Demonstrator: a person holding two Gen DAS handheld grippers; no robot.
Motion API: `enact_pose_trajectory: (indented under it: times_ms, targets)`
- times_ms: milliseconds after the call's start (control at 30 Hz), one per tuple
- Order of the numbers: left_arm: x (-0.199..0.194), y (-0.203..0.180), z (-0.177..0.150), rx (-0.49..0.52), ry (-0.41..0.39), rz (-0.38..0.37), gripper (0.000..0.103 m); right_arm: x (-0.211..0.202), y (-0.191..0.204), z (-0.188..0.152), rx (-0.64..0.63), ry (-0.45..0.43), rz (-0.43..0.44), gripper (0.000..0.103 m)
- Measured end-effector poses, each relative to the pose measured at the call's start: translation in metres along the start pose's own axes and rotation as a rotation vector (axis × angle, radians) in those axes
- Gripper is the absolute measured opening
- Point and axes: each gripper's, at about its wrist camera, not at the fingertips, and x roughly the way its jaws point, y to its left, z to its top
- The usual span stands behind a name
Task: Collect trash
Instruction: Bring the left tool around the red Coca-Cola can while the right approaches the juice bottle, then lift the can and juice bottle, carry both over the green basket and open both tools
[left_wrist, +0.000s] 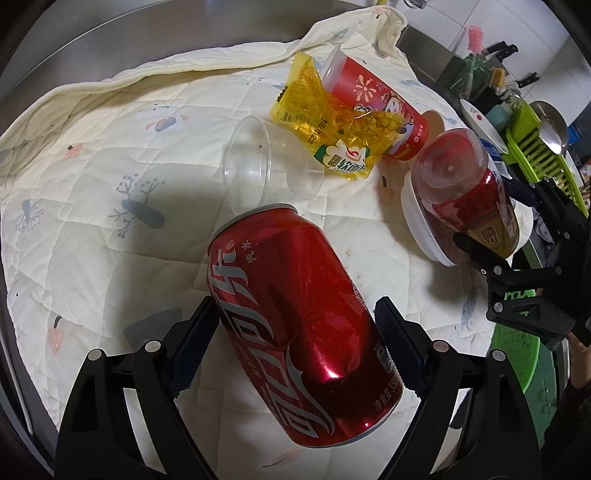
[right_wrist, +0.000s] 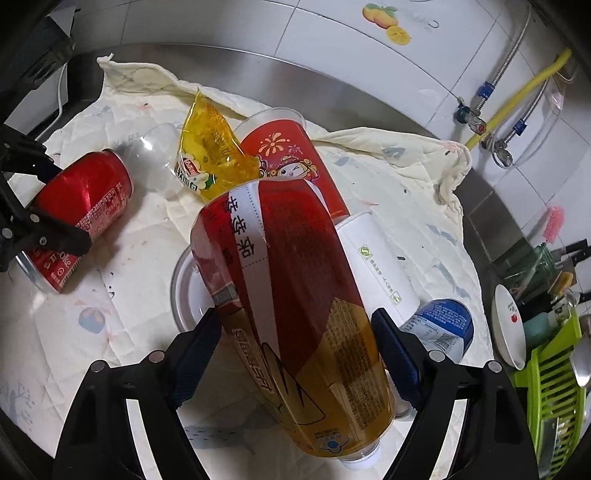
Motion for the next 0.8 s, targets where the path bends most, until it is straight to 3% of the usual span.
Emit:
enact_pose_trajectory:
  times_ms: [800]
  targets:
    - [-0.012, -0.003, -0.003, 0.022, -0.022, -0.047, 0.082, -0.039, 0.011, -0.016, 0.170, -0.067, 0.018, 0.074]
